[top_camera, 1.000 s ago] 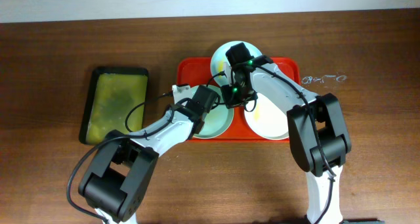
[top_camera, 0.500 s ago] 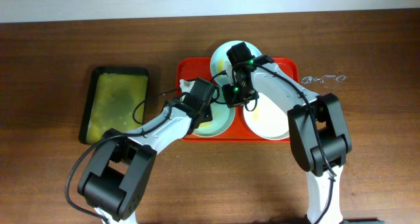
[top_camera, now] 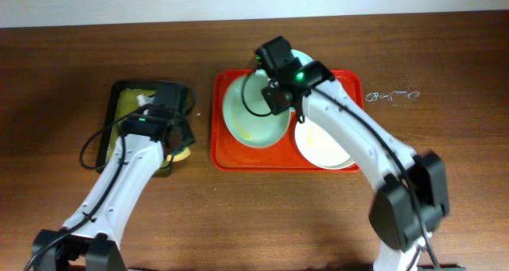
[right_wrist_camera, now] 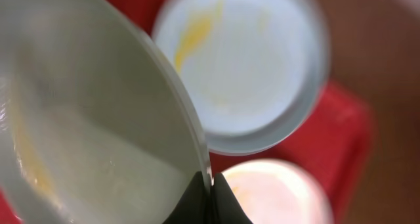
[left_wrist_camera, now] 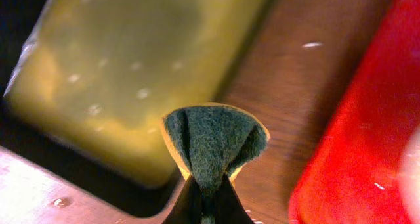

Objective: Clean dirty plates on tray and stack at the side

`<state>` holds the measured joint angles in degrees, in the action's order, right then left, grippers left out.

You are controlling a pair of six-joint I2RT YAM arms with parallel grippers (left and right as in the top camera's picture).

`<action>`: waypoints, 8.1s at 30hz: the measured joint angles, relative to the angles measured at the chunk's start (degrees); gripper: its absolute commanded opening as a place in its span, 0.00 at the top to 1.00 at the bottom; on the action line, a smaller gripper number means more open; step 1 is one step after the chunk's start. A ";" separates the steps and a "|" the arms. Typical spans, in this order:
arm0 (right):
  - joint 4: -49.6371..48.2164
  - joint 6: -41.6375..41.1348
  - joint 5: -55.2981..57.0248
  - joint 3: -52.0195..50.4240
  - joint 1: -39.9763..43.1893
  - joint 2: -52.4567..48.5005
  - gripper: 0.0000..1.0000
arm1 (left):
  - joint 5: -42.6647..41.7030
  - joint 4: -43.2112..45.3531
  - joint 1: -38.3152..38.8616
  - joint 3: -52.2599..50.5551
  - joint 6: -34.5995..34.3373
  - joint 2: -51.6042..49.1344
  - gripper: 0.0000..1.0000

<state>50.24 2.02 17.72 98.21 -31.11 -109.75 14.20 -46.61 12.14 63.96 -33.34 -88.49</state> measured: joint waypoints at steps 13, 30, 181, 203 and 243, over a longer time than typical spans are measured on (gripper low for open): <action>-29.07 55.39 47.08 1.31 -21.42 5.40 0.96 | -1.60 -9.16 -8.37 -0.11 1.05 0.02 1.00; 0.50 -4.96 -33.68 1.92 61.51 -9.92 0.96 | -2.86 -8.37 -8.37 -0.11 1.05 0.04 1.00; 8.24 -9.57 -29.64 11.15 10.84 -24.68 0.96 | 12.44 31.91 15.41 3.34 7.87 -25.92 1.00; 8.46 -9.55 -29.59 11.15 10.86 -24.81 0.96 | 3.54 13.18 11.47 14.32 2.47 -24.06 1.00; 26.95 0.61 23.02 32.41 -0.87 -18.86 0.96 | -9.75 -2.27 -18.97 15.30 3.34 -3.15 0.01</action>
<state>77.19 2.63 40.73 130.63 -31.99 -128.62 4.45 -48.88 -6.83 79.26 -30.00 -91.64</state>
